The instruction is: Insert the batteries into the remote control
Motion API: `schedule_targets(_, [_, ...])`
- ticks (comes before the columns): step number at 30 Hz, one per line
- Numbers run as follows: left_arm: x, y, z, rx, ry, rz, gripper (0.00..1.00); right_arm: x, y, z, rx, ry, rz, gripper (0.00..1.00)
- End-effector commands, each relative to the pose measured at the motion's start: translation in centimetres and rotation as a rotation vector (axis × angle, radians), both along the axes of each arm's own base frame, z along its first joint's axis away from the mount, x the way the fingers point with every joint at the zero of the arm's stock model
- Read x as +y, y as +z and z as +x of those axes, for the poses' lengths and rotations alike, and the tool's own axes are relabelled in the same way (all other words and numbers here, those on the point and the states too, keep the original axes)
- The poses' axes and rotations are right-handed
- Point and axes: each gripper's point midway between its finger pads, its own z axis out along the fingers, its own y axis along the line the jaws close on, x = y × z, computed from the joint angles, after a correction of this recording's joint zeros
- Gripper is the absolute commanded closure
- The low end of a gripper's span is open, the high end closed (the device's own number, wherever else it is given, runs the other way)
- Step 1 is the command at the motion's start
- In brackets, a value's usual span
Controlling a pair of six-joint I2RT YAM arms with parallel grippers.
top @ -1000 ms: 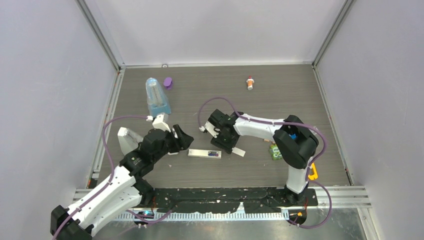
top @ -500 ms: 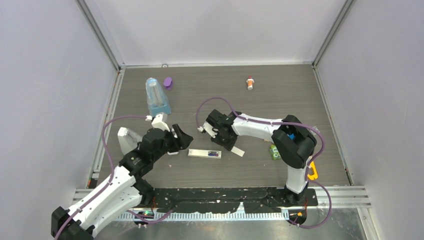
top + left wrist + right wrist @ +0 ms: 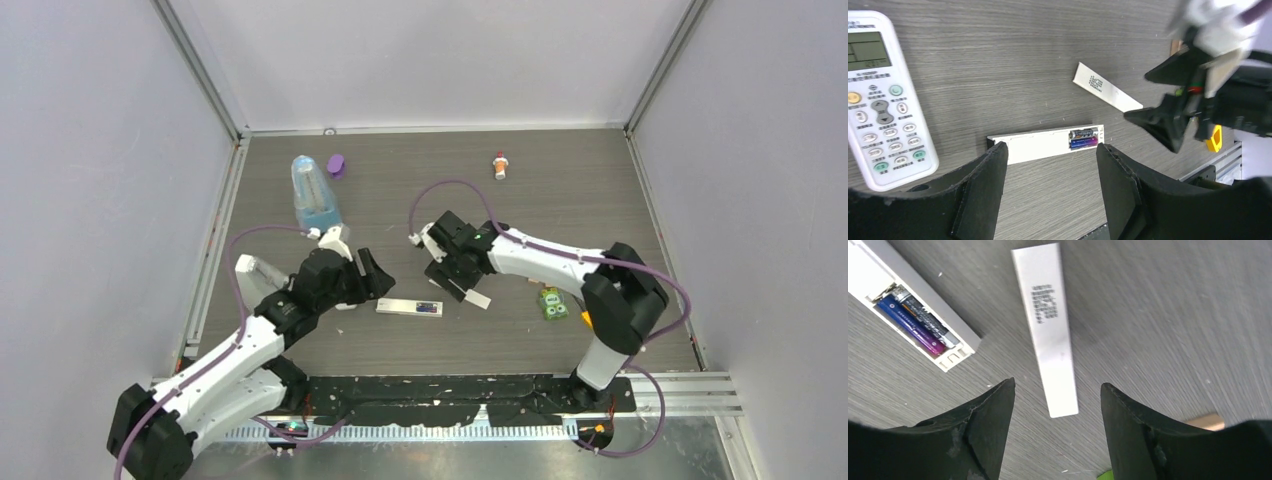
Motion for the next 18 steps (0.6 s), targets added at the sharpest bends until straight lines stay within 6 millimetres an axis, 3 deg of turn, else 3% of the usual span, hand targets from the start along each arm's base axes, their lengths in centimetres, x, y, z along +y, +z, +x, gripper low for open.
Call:
schedule_targets(1, [-2.3,2.8,1.6,-0.065,-0.069,-0.070,0.33,-1.7,3.2,2.4,-0.132,-0.297,0.120,0.31])
schedule_targets(4, [-3.7,2.3,2.5,-0.044,-0.120,-0.067,0.32,-3.5,3.6,2.5,-0.135,-0.580,0.243,0.30])
schedule_targets(9, [-6.3,1.9,4.3,-0.050,-0.222,-0.051,0.30,-4.4,2.1,-0.6,-0.056,-0.886,0.460,0.26])
schedule_targets(13, [-8.1,0.7,5.7,-0.027,-0.252,-0.067,0.29,-3.6,1.0,-2.0,0.030,-0.994,0.577,0.27])
schedule_targets(18, [-9.8,-1.7,7.0,0.022,-0.277,-0.078,0.32,-3.9,-0.2,-2.9,0.085,-1.085,0.593,0.33])
